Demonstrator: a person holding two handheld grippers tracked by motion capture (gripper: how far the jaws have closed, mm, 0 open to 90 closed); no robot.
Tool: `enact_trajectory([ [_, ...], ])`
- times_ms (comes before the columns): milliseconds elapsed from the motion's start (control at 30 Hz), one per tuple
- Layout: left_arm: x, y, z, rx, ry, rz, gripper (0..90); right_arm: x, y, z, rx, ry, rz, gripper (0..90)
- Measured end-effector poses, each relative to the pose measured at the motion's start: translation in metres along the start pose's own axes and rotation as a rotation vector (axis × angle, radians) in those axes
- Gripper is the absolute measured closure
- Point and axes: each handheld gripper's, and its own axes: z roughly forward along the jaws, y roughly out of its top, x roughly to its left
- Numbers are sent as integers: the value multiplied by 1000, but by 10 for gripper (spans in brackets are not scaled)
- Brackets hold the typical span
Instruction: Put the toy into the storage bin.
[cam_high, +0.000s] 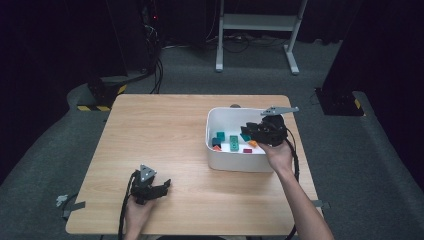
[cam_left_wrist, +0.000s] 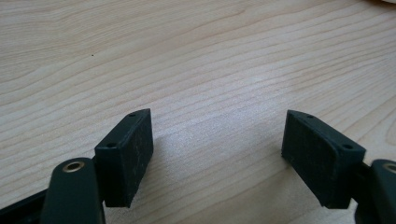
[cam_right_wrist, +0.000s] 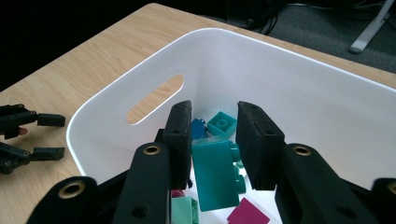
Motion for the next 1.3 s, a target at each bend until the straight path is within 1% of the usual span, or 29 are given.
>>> enact_trajectory([
  [100, 0, 0, 0, 0, 0, 0, 251, -1, 0, 3, 14, -8, -4, 667],
  [133, 0, 0, 0, 0, 0, 0, 251, -1, 0, 6, 24, -18, -8, 668],
  [300, 0, 0, 0, 0, 0, 0, 251, -4, -1, 9, 36, -29, -5, 661],
  [333, 0, 0, 0, 0, 1, 0, 251, -6, -1, 11, 39, -28, 4, 623],
  [367, 0, 0, 0, 0, 1, 0, 251, -6, -1, 11, 39, -28, 4, 623],
  [467, 0, 0, 0, 0, 1, -1, 251, -7, -1, 11, 34, -36, 17, 547],
  [533, 0, 0, 0, 0, 1, -1, 251, -7, -1, 11, 33, -39, 16, 535],
  [600, 0, 0, 0, 0, 1, -1, 251, -7, -1, 9, 27, -44, 16, 506],
  [733, 0, 0, 0, 0, 1, -2, 251, -5, -2, 6, 20, -49, 8, 487],
  [900, 0, 0, 0, -1, 0, -3, 251, -3, -2, 2, 11, -49, 7, 478],
  [967, 0, 0, 0, -1, 0, -3, 251, -2, -2, 0, -1, -47, 3, 475],
  [1100, 0, 0, 0, -1, 0, -3, 251, 0, -4, -2, -1, -45, 3, 469],
  [1300, 0, 0, 0, -1, 0, -3, 251, 0, -7, -8, -17, -39, 3, 462],
])
